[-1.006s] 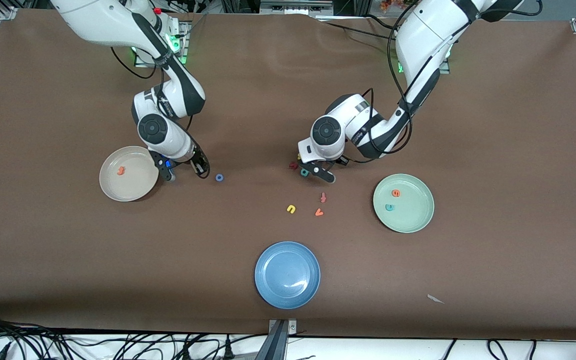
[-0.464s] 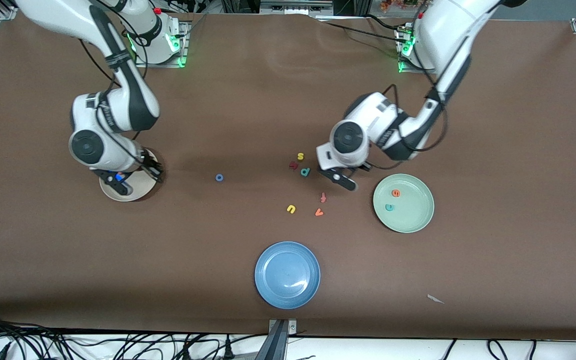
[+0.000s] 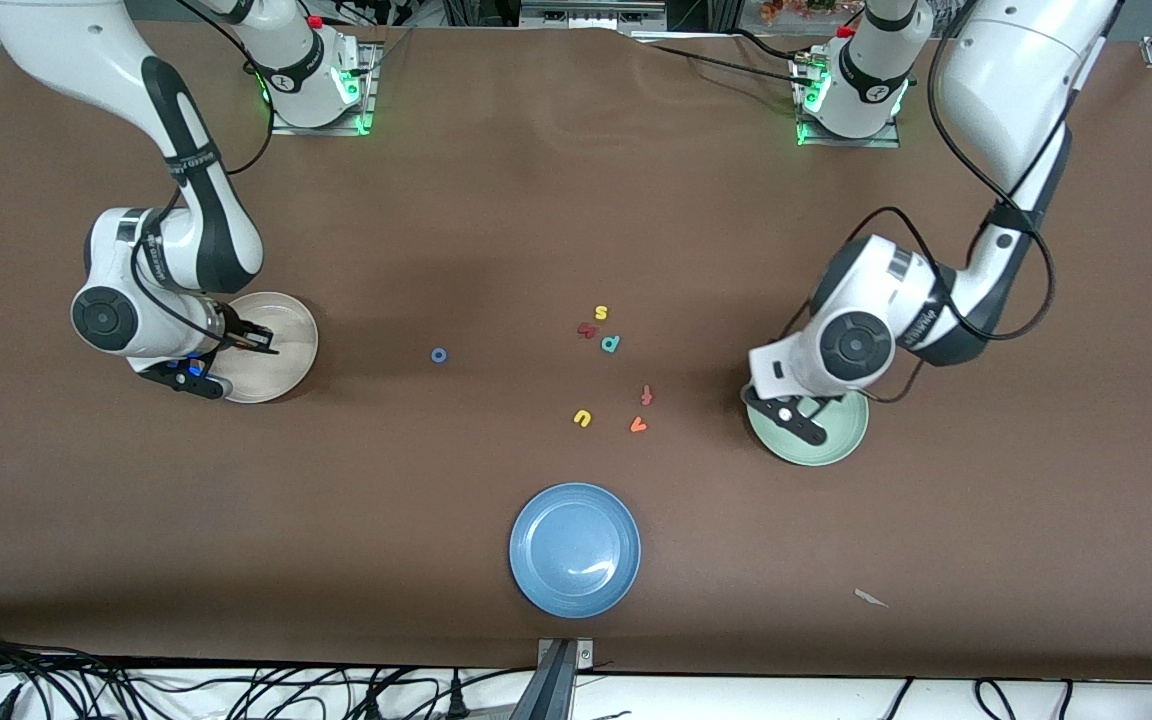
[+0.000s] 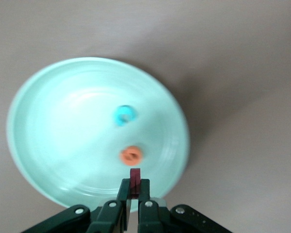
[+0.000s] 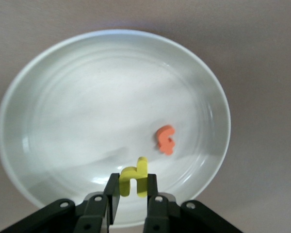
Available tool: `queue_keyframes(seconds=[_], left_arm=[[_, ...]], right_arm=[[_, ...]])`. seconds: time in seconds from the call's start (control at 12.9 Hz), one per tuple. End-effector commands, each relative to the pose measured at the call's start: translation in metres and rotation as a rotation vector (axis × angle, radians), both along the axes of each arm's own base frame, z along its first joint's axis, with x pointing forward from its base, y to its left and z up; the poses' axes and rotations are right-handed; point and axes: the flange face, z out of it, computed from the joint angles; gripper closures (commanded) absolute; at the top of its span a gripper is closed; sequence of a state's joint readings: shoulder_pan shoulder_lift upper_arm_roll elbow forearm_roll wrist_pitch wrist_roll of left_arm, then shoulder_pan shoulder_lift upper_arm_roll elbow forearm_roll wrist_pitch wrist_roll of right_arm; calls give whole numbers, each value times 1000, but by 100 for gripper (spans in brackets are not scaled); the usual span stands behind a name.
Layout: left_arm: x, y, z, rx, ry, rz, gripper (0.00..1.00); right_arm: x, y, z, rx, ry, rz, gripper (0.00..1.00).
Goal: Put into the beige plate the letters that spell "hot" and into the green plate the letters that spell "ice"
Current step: 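Drop n with the right gripper while the left gripper drops l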
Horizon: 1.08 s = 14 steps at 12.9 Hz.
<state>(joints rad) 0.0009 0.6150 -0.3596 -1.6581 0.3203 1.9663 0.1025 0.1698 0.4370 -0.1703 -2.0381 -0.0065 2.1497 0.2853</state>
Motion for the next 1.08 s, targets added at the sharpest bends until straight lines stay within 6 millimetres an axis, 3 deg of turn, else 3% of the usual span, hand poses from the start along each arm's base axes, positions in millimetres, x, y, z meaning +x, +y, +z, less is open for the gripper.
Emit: queue_keyframes(seconds=[0.0,0.15,0.23,0.31,0.39,0.46,0.62,0.7,0.85,1.01], left_arm=[[22,23,-30,31,-11,-29,100],[31,27,-40,-4,-68,-26,100],[33,34,-41,1,-71,-17,63],[36,41,-36,6,-80,-10,4],[39,48,-28,-2,-88,14,0],[40,47,-18,-5,-99,27,0],[38,47,6,12,-97,31,0],[35,46,23,7,-85,49,0],[31,44,60,-62,-77,122,0],[27,46,102,-77,-90,151,0]], right_arm=[[-1,2,-5,13,5,33,80],[-3,4,-5,14,11,32,77],[-4,4,-6,15,13,30,77],[-3,5,-5,16,10,32,67],[-3,5,-5,18,9,29,22],[-1,5,-1,18,2,26,0],[6,18,22,25,-24,36,0],[15,35,40,38,-27,53,0],[34,81,74,71,-36,112,0],[43,125,94,105,-82,180,0]])
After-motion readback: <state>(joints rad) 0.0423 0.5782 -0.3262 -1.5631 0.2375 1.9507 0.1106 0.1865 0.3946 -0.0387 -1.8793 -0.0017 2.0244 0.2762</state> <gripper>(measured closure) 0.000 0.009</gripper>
